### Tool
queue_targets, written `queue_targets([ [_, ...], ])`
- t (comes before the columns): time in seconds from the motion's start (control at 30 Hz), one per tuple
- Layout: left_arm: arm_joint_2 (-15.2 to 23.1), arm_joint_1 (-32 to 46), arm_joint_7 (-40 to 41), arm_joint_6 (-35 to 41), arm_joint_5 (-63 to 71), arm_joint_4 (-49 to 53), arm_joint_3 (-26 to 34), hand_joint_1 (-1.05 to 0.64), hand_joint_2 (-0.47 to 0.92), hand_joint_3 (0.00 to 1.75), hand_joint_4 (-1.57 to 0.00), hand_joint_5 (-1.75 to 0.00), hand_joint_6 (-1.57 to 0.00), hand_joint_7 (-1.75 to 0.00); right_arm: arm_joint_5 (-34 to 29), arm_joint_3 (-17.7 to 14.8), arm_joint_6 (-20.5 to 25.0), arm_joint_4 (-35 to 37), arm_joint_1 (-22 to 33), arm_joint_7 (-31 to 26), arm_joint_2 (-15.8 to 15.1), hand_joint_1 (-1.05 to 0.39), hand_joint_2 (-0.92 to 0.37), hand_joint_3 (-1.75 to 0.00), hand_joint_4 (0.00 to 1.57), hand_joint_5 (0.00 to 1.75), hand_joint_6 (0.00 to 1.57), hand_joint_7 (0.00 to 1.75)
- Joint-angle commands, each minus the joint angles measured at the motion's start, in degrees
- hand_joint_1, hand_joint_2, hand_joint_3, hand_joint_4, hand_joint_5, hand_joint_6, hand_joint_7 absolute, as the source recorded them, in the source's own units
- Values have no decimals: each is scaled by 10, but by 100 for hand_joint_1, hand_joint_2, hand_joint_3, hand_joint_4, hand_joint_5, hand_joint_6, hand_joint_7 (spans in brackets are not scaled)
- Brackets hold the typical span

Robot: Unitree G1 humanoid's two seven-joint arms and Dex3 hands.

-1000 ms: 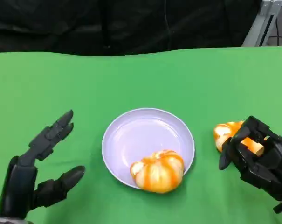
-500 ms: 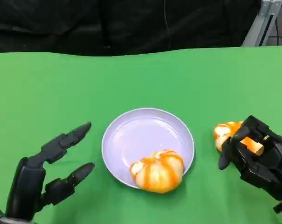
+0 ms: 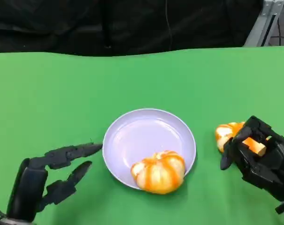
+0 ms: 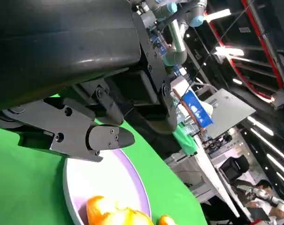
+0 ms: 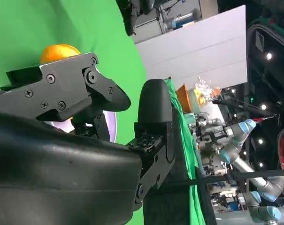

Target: Grasp the bread from the table and place it into the plate.

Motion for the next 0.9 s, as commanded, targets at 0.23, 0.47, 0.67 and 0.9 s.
queue_targets([
  [0.23, -2, -6, -32, -13, -57, 9, 0, -2, 92, 46, -86, -97, -91, -88, 6, -6, -4, 4, -8, -1, -6, -1, -81, -84, 59, 175, 53, 143],
  [0.47, -7, -5, -52, -20, -76, 10, 1, -6, 92, 48, -77, -123, -88, -100, 5, -6, -9, 10, -11, 2, -6, -1, -80, -84, 59, 175, 53, 143],
  [0.67, -11, 0, -66, -23, -87, 4, 3, -8, 92, 48, -74, -129, -85, -107, 4, -6, -14, 12, -13, 1, -5, -1, -80, -85, 59, 175, 53, 143],
  [0.9, -15, 5, -71, -24, -87, -1, 4, -6, 92, 48, -73, -130, -83, -110, 3, -6, -16, 11, -11, -1, -6, -2, -80, -85, 58, 175, 53, 143],
])
